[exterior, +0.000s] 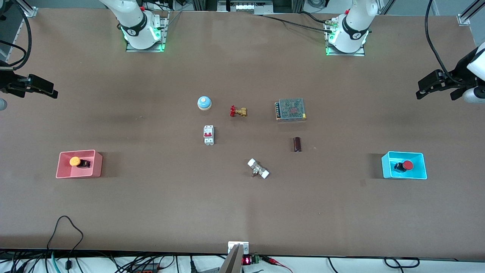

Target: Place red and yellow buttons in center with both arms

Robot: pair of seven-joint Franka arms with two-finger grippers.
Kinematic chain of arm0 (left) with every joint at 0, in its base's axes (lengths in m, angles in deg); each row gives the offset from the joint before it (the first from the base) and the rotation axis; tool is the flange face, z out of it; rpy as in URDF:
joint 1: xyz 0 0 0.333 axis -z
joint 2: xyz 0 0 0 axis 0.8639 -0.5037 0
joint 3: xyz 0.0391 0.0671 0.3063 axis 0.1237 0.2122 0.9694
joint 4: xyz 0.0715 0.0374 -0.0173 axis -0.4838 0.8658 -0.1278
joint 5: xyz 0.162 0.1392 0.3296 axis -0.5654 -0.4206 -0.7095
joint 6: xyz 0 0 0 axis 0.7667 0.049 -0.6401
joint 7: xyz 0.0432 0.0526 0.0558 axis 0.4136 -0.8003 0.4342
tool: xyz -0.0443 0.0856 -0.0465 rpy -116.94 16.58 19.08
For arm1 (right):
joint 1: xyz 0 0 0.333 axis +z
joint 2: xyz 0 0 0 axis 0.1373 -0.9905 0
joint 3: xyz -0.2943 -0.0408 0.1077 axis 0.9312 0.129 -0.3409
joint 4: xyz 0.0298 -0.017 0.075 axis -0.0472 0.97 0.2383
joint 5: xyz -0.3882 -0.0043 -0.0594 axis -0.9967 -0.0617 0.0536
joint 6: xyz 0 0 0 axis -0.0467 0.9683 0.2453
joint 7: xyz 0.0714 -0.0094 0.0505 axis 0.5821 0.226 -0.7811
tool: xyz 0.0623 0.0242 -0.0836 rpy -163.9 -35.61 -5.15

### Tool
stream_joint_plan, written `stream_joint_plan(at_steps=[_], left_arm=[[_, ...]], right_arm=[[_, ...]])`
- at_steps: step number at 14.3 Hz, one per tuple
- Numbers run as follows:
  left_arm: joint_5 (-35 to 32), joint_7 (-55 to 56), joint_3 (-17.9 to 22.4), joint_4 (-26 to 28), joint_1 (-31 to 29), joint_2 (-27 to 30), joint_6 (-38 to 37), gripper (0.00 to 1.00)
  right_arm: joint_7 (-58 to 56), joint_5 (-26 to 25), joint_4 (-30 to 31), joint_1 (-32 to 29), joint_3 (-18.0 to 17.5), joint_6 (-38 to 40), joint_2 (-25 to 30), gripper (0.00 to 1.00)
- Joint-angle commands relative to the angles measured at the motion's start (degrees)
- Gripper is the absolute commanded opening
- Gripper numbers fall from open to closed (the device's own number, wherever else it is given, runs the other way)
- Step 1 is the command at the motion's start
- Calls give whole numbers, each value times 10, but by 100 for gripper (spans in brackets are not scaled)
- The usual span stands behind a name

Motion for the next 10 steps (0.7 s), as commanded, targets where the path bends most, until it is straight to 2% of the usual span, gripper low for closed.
stream_joint_plan(at_steps=[1,6,10], left_arm=[[-10,4,-6,0,-4,7,-6,100],[-10,-5,1,2,-5,-2,7,100],[-10,-42,2,8,-35,-61,59,100]], right_arm=[[-6,-9,19,-6,-7,2,19,100],[-7,-10,19,-15,-3,-6,8,100],[-8,-13,19,-51,-3,-43,-63,100]])
